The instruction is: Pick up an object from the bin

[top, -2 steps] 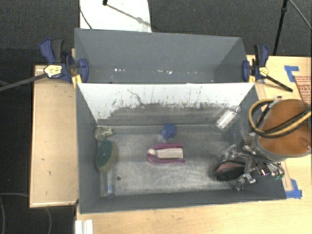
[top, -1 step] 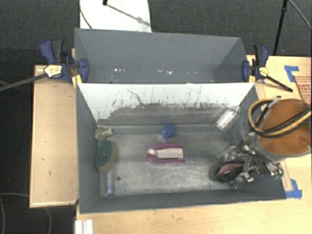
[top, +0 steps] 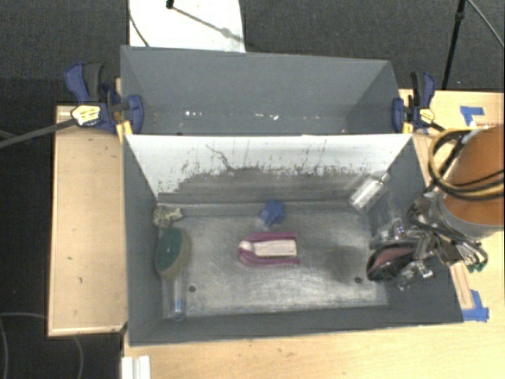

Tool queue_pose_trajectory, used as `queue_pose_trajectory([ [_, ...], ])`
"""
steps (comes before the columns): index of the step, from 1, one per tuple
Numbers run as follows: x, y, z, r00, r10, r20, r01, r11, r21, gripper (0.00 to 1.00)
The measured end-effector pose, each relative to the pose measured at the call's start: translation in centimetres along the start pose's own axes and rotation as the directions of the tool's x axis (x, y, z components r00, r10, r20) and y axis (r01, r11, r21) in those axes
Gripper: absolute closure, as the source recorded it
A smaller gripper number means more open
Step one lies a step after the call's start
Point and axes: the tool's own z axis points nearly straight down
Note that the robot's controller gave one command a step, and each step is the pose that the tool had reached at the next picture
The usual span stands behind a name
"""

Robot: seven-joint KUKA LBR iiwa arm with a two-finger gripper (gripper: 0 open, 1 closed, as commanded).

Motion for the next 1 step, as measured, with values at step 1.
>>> queue_pose_trajectory([
  [1, -0.07, -0.04, -0.58, 1.000, 0.008, -0.004, -0.008, 1.000, -0.003, 1.00],
])
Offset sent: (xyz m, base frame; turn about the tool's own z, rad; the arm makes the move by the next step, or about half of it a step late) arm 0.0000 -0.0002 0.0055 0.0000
